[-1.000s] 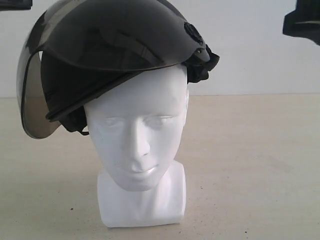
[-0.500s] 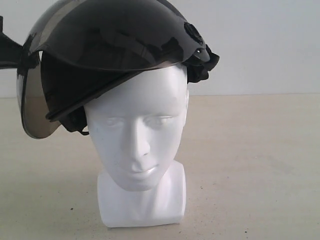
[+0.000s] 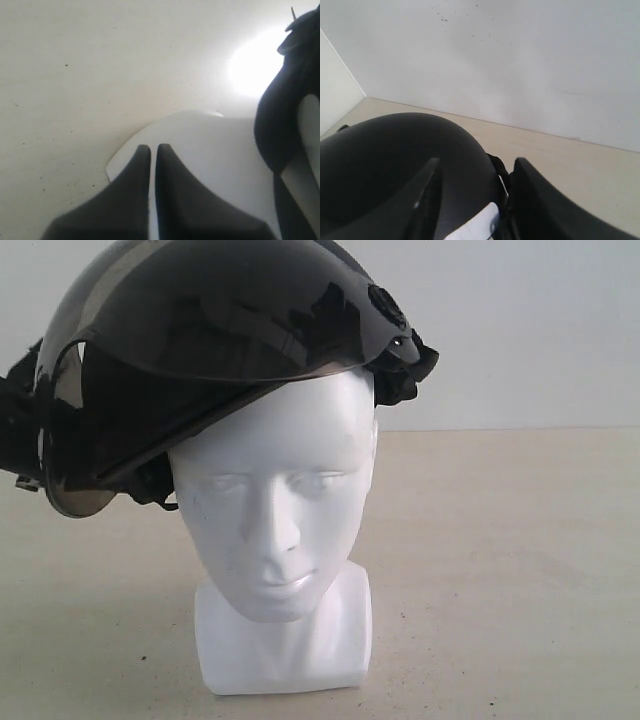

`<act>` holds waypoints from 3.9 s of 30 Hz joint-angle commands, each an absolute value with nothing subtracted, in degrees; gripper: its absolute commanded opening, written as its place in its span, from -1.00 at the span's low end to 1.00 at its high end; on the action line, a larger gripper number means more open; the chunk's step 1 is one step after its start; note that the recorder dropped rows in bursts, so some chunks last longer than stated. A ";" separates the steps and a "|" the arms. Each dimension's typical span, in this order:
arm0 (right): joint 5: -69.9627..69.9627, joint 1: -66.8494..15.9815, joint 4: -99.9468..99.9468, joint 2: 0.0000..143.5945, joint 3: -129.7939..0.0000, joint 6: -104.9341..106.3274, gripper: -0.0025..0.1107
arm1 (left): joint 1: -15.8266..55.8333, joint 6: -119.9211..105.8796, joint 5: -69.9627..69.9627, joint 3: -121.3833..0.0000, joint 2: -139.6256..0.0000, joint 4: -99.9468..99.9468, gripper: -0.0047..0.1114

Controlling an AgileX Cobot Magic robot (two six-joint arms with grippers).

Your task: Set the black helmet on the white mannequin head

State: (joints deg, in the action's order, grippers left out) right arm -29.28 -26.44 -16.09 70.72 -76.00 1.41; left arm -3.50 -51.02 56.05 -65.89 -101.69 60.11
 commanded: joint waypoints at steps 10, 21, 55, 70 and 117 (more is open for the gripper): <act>-26.45 -26.31 -20.15 66.85 -76.71 4.56 -0.20 | 1.23 -55.04 61.07 -72.52 -106.64 63.64 -0.84; -26.31 -26.31 -19.63 63.43 -76.71 4.56 -0.20 | 1.22 -57.77 68.77 -72.66 -106.64 69.34 -0.84; -27.43 -26.31 -12.01 63.43 -76.71 0.34 -0.20 | 1.22 -57.51 69.96 -73.43 -95.15 74.05 -0.84; -28.57 -26.31 -11.38 63.43 -76.71 0.34 -0.20 | 1.22 -52.16 69.96 -73.43 -94.06 62.68 -0.84; -49.88 -3.34 -61.28 83.60 -80.76 58.33 -0.96 | -4.33 -44.22 69.96 -95.23 -93.39 69.13 -0.84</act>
State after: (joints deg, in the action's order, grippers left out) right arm -47.79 -3.87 -56.69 82.71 -80.33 53.20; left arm -5.60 -45.39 69.73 -94.50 -90.68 70.39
